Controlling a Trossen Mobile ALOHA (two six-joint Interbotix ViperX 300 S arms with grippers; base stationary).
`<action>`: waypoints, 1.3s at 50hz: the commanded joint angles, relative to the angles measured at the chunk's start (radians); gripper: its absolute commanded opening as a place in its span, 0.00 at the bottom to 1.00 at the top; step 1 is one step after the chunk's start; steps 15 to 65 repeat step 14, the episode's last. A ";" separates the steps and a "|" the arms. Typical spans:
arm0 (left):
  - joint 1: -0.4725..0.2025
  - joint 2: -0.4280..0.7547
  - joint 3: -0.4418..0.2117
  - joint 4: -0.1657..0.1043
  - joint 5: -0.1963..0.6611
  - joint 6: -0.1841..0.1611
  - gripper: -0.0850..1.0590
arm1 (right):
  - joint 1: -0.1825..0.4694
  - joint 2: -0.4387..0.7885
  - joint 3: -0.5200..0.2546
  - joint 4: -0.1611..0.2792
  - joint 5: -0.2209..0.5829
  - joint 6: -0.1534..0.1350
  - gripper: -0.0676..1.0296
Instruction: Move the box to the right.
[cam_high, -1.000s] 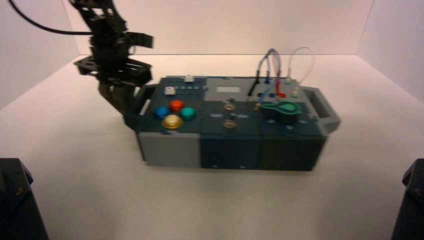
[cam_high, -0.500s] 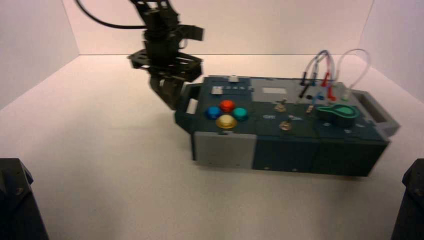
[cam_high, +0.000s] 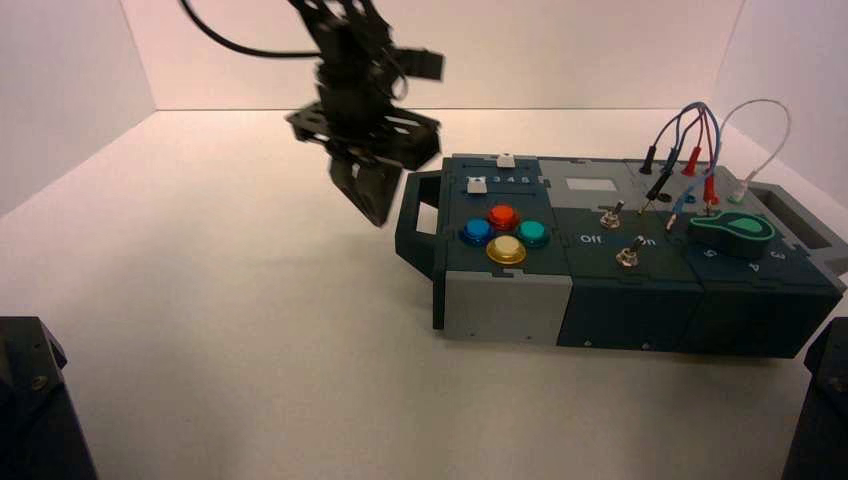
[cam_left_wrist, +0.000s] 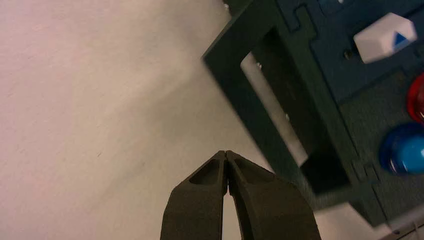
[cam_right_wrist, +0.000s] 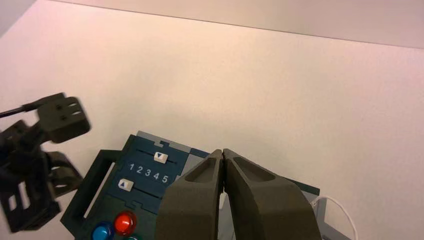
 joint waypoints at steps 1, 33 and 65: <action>0.020 -0.120 0.032 0.003 -0.017 -0.005 0.05 | 0.003 -0.005 -0.021 0.009 -0.006 -0.002 0.04; 0.049 -0.230 0.078 0.018 -0.018 -0.002 0.05 | 0.002 -0.005 -0.018 0.009 -0.008 -0.002 0.04; 0.049 -0.230 0.078 0.018 -0.018 -0.002 0.05 | 0.002 -0.005 -0.018 0.009 -0.008 -0.002 0.04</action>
